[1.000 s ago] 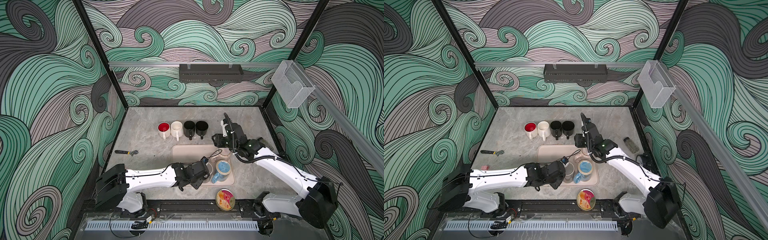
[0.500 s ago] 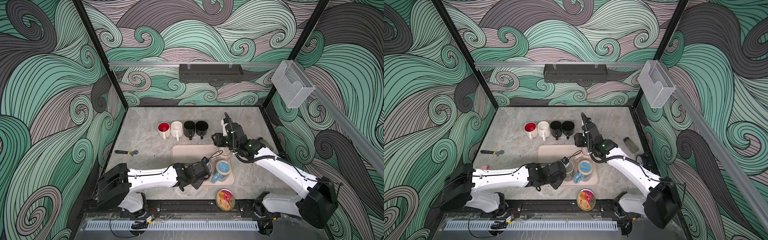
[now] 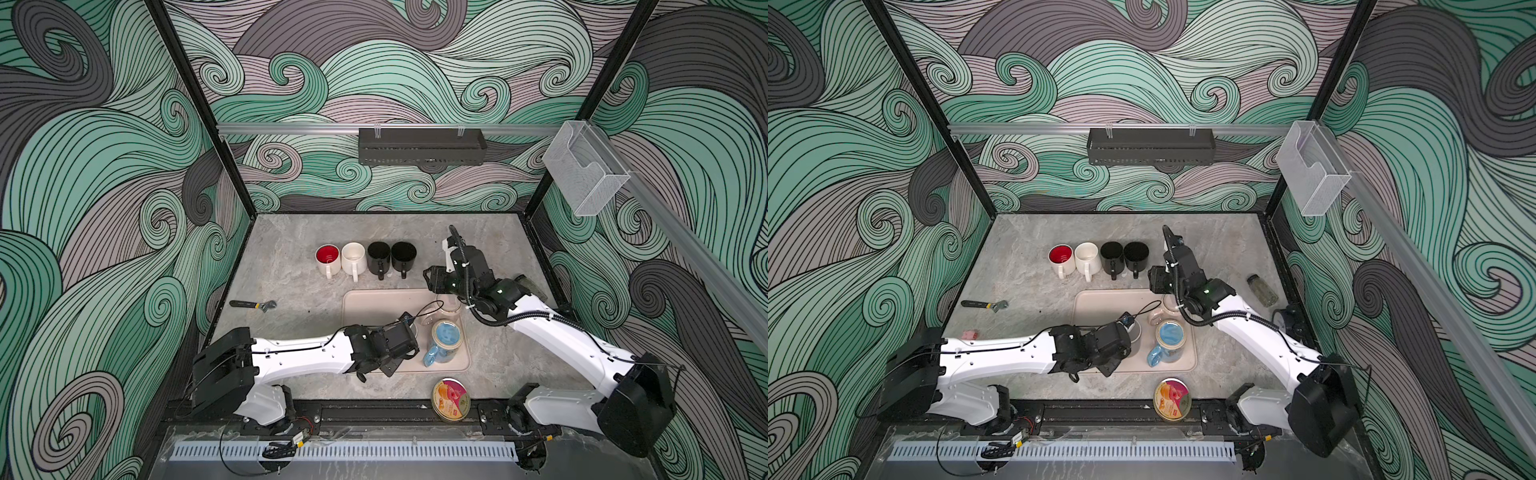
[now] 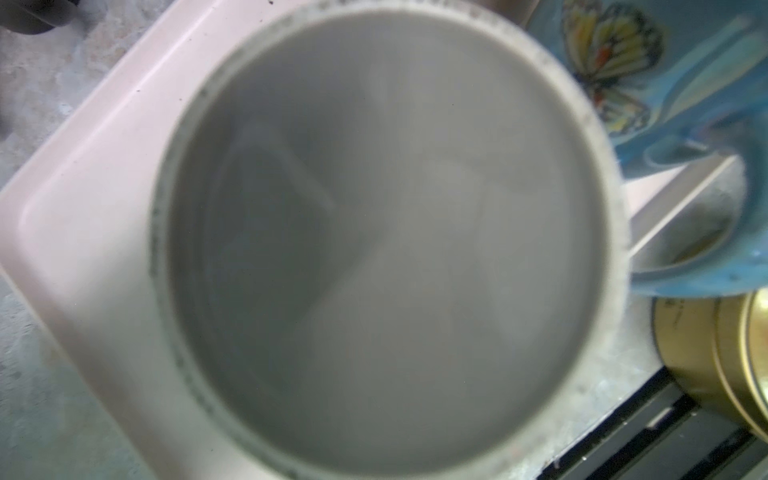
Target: Turn the mug right side up
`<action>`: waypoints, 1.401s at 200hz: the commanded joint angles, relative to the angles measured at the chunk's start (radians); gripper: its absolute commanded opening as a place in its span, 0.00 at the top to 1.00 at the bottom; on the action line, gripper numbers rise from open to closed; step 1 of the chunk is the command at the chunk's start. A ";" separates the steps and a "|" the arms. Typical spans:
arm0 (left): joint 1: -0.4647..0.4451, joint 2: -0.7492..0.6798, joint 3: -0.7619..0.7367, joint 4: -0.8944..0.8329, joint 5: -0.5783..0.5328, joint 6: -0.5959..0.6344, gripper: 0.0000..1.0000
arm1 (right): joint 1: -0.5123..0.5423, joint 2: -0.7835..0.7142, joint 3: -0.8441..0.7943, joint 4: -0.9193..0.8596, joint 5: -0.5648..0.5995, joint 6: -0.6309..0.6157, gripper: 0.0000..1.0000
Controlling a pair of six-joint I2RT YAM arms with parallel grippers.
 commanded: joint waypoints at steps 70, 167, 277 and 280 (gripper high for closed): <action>-0.004 -0.412 -0.045 0.086 -0.287 0.067 1.00 | -0.040 -0.047 -0.019 0.077 0.003 0.005 0.45; 0.396 -0.853 -0.219 0.499 0.062 -0.066 1.00 | -0.046 -0.091 -0.085 0.449 -0.472 0.116 0.47; 0.721 -0.602 -0.268 1.186 0.544 -0.480 1.00 | -0.028 0.079 -0.110 1.047 -0.850 0.558 0.47; 0.723 -0.597 -0.266 1.195 0.548 -0.484 1.00 | -0.027 0.080 -0.109 1.049 -0.852 0.562 0.47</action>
